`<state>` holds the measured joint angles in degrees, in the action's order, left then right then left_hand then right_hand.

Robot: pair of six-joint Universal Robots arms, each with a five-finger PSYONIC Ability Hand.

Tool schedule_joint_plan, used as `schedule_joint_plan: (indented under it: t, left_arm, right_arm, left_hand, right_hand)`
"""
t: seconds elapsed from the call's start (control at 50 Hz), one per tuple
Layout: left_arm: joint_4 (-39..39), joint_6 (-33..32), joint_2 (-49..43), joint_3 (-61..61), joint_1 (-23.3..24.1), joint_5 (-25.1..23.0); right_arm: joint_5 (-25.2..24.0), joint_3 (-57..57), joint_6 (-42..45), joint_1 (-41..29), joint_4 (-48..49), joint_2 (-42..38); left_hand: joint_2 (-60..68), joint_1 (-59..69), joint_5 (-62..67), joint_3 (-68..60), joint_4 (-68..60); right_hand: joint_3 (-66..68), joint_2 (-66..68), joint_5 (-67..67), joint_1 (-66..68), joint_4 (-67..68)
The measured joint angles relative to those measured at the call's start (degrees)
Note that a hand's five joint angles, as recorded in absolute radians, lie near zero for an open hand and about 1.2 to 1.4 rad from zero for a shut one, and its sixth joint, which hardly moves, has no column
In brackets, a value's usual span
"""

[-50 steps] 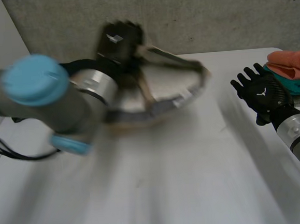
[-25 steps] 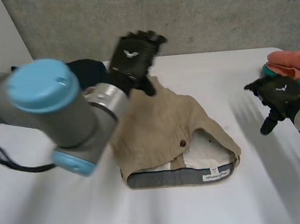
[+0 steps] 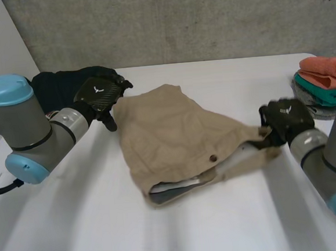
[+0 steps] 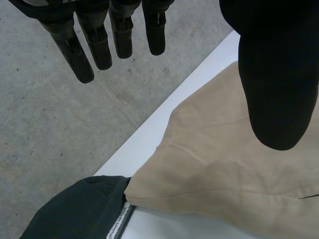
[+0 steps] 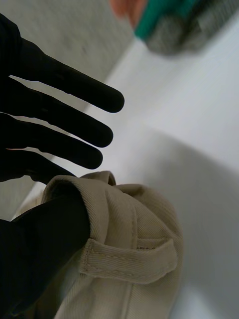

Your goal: Fold the laundry.

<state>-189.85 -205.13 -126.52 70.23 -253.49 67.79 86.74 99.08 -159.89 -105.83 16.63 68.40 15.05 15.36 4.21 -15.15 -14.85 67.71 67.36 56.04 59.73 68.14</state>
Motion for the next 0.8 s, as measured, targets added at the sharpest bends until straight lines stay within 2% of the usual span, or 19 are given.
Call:
schedule_joint_plan:
  t: [0.14,0.2,0.26,0.36,0.38,0.42,0.48,0.56,0.64,0.74,0.8]
  left_arm:
    - [-0.2,0.4,4.4,3.2,0.3,0.6]
    - [-0.2,0.4,6.6,4.8,0.4,0.9]
    - [-0.2,0.5,7.9,6.1,0.4,0.9]
    - [-0.3,0.4,8.6,7.6,0.6,1.0]
    - [-0.3,0.4,8.6,7.8,0.6,1.0]
    - [-0.3,0.4,8.5,8.1,0.8,1.0]
    - [-0.3,0.4,8.1,8.2,0.9,1.3]
    - [-0.4,0.4,7.5,8.0,1.2,1.8]
    - [-0.5,0.3,6.8,7.3,1.6,2.2]
    - [-0.8,0.4,6.3,6.5,1.9,2.4]
    - [-0.9,0.4,6.2,6.2,2.1,2.4]
  right_arm:
    - [2.2,-12.3,17.0,0.4,4.3,-6.6]
    - [2.0,-20.9,24.3,0.5,7.3,-12.2]
    - [1.6,-29.0,27.9,0.8,11.6,-18.0]
    - [-0.4,-40.2,27.9,1.1,18.8,-27.1]
    - [-0.7,-41.7,27.6,1.2,19.6,-28.5]
    - [-1.4,-44.4,26.8,1.2,21.1,-31.3]
    - [-1.2,-45.4,26.0,1.0,21.2,-32.8]
    - [1.0,-42.1,25.3,0.7,17.2,-29.9]
    - [3.2,-36.5,23.5,0.7,8.3,-21.6]
    - [4.4,-30.1,17.8,1.0,-8.4,-8.6]
    - [4.2,-28.1,14.1,1.0,-16.6,-4.8]
  left_hand:
    - [0.0,0.0,0.0,0.0,0.0]
    - [0.0,0.0,0.0,0.0,0.0]
    - [0.0,0.0,0.0,0.0,0.0]
    - [0.0,0.0,0.0,0.0,0.0]
    - [0.0,0.0,0.0,0.0,0.0]
    - [0.0,0.0,0.0,0.0,0.0]
    - [0.0,0.0,0.0,0.0,0.0]
    - [0.0,0.0,0.0,0.0,0.0]
    - [0.0,0.0,0.0,0.0,0.0]
    - [0.0,0.0,0.0,0.0,0.0]
    - [0.0,0.0,0.0,0.0,0.0]
  right_hand:
    - [0.2,0.0,0.5,1.4,0.3]
    - [0.2,0.0,0.6,1.9,0.3]
    - [0.2,0.0,1.2,1.9,0.3]
    - [-0.4,-0.5,1.5,2.4,0.3]
    - [-5.5,-5.6,-3.9,-2.6,-5.3]
    - [-27.2,-28.0,-24.6,-21.7,-25.7]
    - [-50.0,-50.6,-48.2,-43.5,-49.4]
    - [-55.6,-55.3,-53.5,-46.8,-56.1]
    - [-55.6,-55.3,-53.5,-46.8,-56.2]
    - [-55.6,-55.3,-53.5,-46.8,-56.2]
    - [-55.6,-55.3,-53.5,-46.8,-56.2]
